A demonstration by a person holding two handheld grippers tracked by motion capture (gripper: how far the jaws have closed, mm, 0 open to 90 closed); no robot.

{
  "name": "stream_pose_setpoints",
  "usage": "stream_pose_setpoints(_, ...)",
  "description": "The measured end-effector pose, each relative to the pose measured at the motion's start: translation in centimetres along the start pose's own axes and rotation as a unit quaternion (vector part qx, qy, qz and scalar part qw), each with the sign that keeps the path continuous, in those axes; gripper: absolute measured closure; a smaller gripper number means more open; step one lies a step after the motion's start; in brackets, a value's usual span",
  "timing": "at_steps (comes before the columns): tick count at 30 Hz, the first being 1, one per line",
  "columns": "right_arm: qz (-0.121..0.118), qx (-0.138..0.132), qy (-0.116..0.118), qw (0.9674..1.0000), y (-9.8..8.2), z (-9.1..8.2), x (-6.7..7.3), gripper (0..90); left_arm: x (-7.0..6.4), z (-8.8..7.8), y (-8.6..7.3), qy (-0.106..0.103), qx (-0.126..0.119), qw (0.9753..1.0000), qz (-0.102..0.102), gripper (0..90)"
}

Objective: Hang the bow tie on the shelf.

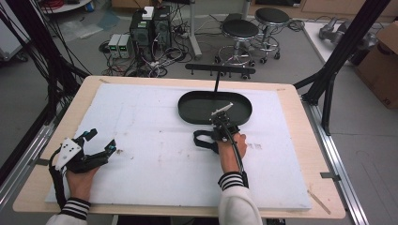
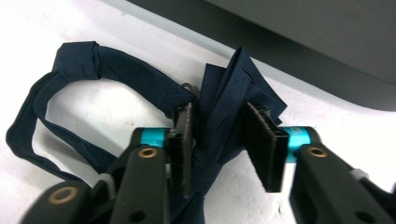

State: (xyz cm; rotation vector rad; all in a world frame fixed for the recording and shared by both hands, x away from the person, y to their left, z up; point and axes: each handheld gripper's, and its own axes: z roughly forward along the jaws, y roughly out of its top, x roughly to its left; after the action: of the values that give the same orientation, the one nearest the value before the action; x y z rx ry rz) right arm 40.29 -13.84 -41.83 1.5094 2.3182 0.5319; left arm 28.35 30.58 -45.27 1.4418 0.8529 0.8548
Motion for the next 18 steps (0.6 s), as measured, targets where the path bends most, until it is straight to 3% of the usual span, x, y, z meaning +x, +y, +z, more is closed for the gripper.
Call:
stream_pose_setpoints(6,0.003,0.003,0.000,1.0000,-0.01,-0.18,-0.16,78.4,-0.04,0.01,0.00,0.000,0.000,1.0000,0.000,16.4)
stream_pose_setpoints(13,0.008,-0.001,0.010,0.9999,-0.13,-0.42,-0.40,80.1,-0.03,0.01,0.00,0.000,0.000,1.0000,-0.001,16.4)
stream_pose_setpoints(18,0.013,-0.021,0.022,0.9995,-0.30,-0.78,-0.70,80.1,-0.04,0.01,0.00,0.000,0.000,1.0000,0.000,16.4)
